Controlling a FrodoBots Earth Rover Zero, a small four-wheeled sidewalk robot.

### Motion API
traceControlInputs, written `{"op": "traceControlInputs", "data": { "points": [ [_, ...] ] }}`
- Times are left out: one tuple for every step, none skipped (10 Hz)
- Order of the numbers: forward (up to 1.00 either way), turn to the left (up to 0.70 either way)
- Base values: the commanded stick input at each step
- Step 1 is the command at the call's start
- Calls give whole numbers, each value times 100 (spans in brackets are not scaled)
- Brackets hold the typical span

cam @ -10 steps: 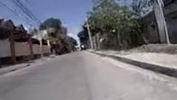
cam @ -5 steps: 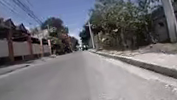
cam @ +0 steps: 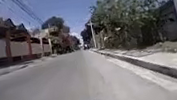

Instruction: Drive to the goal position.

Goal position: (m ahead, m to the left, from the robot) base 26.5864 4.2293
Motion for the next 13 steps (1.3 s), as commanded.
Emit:
{"op": "traceControlInputs", "data": {
  "points": [
    [100,0],
    [100,0],
    [100,0],
    [100,0],
    [100,0],
    [100,0],
    [100,0],
    [100,0],
    [100,0],
    [100,0],
    [100,0],
    [100,0],
    [100,0]
  ]
}}
